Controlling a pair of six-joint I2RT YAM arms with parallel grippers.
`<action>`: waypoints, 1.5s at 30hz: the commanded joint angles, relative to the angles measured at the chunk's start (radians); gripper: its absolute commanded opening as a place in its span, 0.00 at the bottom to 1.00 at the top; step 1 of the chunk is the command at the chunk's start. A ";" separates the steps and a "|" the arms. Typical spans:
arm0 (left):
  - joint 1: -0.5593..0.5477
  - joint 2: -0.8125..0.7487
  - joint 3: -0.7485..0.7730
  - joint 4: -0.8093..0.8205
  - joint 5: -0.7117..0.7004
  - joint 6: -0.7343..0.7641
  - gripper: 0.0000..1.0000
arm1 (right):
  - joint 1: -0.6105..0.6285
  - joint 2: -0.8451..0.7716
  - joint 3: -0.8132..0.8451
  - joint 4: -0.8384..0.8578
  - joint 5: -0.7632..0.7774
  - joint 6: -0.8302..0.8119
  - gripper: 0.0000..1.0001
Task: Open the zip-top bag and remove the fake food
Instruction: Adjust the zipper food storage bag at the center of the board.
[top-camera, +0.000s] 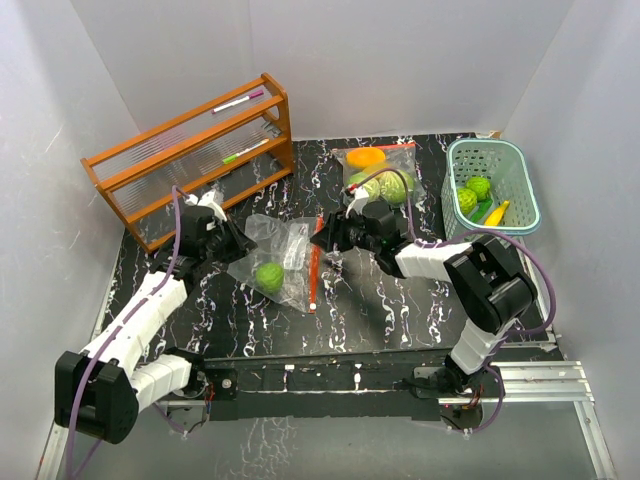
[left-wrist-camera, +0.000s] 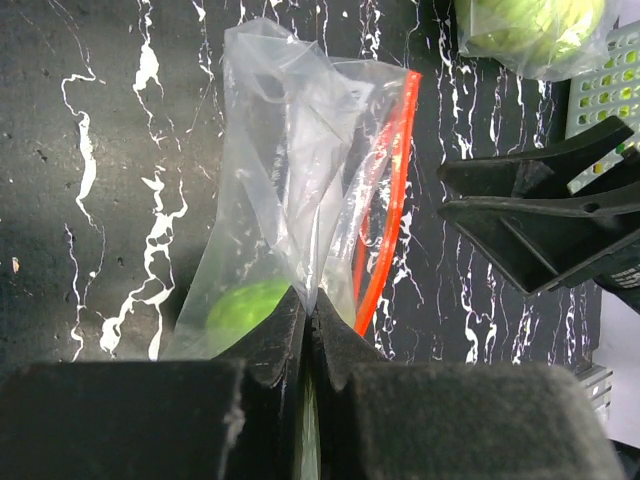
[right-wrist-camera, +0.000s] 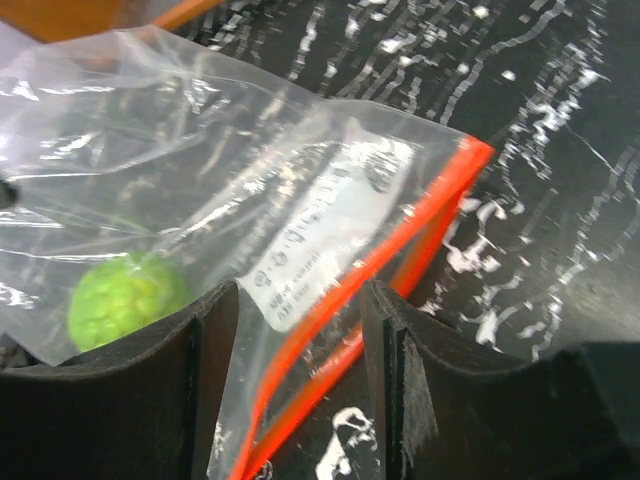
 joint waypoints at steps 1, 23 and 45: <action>-0.005 0.000 0.022 0.001 -0.017 0.006 0.00 | 0.003 -0.031 0.024 -0.136 0.118 -0.061 0.56; -0.006 0.020 -0.022 0.037 -0.023 0.001 0.00 | 0.004 0.195 0.019 0.181 -0.046 0.098 0.13; -0.006 0.064 -0.068 0.051 -0.067 0.031 0.00 | 0.012 0.333 0.076 0.217 -0.109 0.158 0.15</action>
